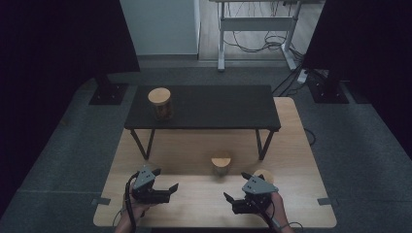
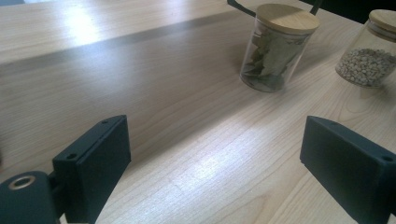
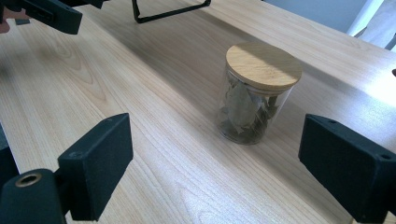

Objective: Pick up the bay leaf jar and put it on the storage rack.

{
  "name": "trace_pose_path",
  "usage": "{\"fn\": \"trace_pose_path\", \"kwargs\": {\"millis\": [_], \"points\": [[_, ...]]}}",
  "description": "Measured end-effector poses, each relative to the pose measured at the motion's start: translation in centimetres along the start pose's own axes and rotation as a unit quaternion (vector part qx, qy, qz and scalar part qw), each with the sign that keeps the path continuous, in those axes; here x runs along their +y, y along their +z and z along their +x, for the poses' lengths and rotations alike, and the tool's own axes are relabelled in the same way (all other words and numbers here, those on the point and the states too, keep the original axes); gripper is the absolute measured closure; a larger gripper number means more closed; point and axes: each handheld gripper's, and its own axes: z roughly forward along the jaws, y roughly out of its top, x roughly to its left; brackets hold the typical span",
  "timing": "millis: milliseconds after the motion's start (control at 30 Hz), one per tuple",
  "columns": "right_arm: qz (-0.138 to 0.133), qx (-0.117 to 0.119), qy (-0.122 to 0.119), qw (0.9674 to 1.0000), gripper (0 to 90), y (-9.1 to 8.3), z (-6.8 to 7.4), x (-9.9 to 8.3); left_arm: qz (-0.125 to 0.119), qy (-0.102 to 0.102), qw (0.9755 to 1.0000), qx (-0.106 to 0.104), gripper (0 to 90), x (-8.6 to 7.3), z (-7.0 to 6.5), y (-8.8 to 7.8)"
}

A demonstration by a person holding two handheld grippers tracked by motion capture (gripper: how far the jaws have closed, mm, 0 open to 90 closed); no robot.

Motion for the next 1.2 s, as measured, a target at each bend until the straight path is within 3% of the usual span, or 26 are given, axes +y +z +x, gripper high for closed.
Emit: {"fn": "trace_pose_path", "kwargs": {"millis": [300,867,1200], "points": [[0.001,0.0,0.01,0.9999,9.4,0.1,-0.2,-0.1,0.002,-0.005,1.0,0.003,8.0,-0.5,0.5,0.0],[0.009,-0.004,0.018,0.9998,9.4,1.0,-0.5,0.1,0.016,0.022,0.9996,-0.004,7.6,-0.8,-0.2,0.5],[0.005,-0.005,0.02,0.9998,9.5,1.8,-0.8,1.4,0.016,0.018,0.9997,-0.001,7.6,-0.9,-0.1,0.4]]}}
